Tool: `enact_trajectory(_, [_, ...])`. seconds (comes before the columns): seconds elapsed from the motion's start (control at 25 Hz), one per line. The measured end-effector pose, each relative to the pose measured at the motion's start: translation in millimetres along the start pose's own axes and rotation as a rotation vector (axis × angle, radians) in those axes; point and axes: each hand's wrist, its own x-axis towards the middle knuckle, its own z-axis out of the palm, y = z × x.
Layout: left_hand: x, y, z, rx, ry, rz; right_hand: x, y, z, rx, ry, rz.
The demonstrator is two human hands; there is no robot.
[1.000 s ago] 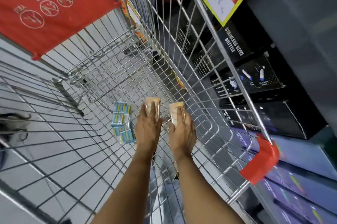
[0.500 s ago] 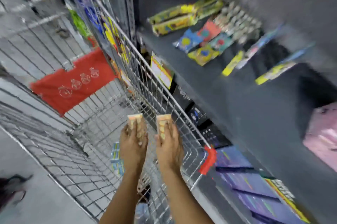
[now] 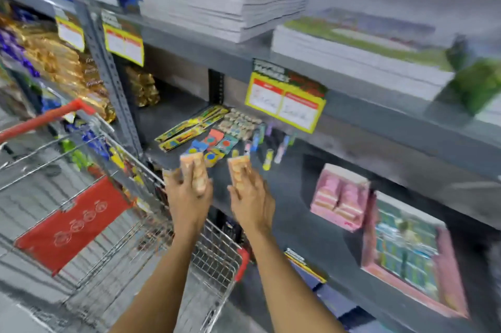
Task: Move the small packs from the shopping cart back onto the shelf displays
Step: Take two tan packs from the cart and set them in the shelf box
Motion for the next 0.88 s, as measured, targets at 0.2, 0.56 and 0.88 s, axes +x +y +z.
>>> enact_trajectory(0.2, [-17, 91, 61, -0.112, -0.253, 0.158, 2, 87, -67, -0.179, 0.103, 0.176])
enact_trajectory(0.56, [-72, 161, 156, -0.009, -0.702, 0.331, -36, 184, -122, -0.238, 0.159, 0.542])
enact_trajectory(0.88, [-61, 168, 183, -0.011, -0.734, 0.333, -23, 188, -113, -0.260, 0.058, 0.529])
